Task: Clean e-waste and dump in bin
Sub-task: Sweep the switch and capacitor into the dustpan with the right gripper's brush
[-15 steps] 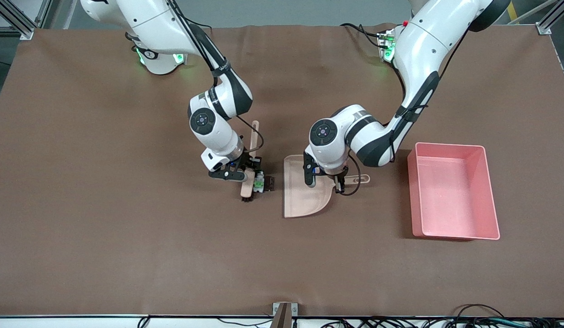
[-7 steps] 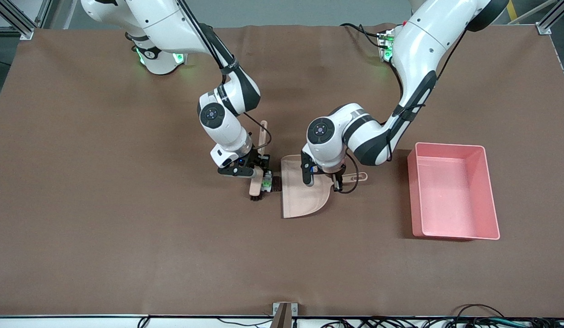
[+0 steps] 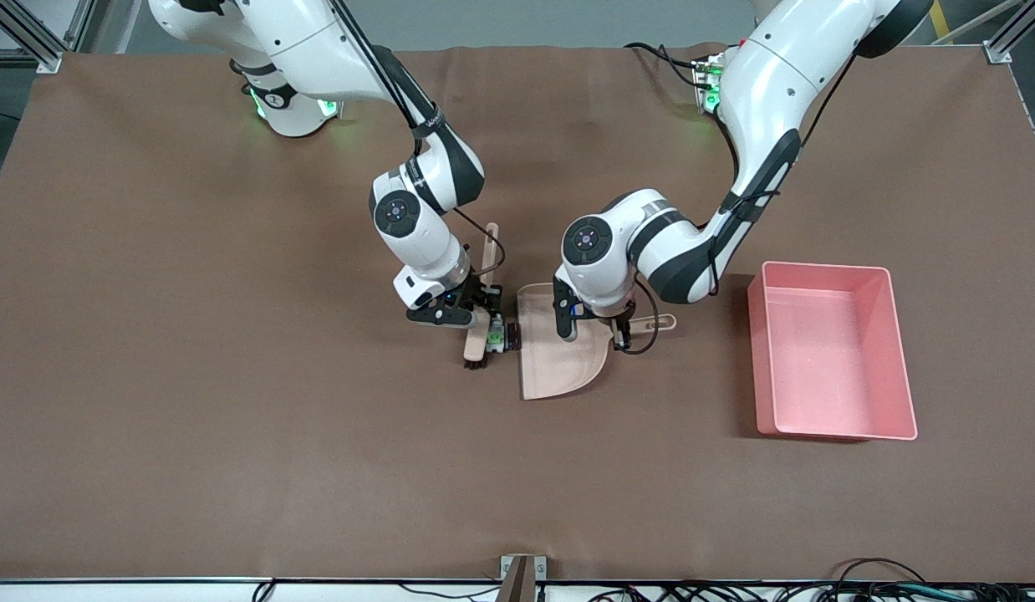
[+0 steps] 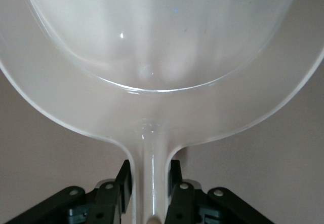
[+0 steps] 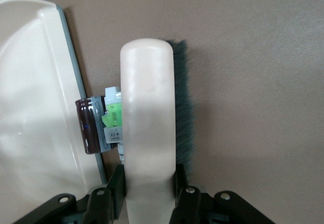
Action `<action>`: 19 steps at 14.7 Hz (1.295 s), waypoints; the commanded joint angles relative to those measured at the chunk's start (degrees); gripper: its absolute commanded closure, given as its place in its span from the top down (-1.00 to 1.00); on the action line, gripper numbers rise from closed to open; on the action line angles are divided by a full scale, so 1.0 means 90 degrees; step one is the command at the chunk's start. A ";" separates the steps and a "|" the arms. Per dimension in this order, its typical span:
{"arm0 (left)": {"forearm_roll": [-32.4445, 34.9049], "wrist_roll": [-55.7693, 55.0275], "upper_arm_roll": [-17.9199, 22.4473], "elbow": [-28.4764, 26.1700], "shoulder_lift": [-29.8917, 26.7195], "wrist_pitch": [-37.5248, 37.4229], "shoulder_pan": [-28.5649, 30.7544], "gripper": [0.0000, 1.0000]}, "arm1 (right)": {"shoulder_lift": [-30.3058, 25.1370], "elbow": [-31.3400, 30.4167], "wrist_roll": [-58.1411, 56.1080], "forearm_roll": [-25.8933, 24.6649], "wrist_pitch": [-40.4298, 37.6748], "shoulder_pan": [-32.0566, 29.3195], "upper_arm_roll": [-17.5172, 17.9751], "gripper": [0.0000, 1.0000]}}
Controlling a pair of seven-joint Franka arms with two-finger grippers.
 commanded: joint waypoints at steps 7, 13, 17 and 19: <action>0.0007 0.0171 0.0008 -0.0012 -0.0127 -0.0303 -0.0139 -0.75 | 0.0409 0.0398 0.0081 0.0225 0.0022 0.0112 0.0030 -0.99; 0.0016 0.0171 0.0008 0.0047 -0.0117 -0.0411 -0.0207 -0.76 | 0.0692 0.0798 0.0081 0.0362 0.0022 0.0112 0.0216 -0.99; 0.0016 0.0161 0.0008 0.0047 -0.0117 -0.0421 -0.0207 -0.76 | 0.0722 0.0847 0.0110 0.0410 0.0022 0.0248 0.0236 -0.99; 0.0007 0.0161 0.0008 0.0047 -0.0117 -0.0421 -0.0207 -0.76 | 0.0732 0.0935 0.0159 0.0557 0.0022 0.0375 0.0236 -0.99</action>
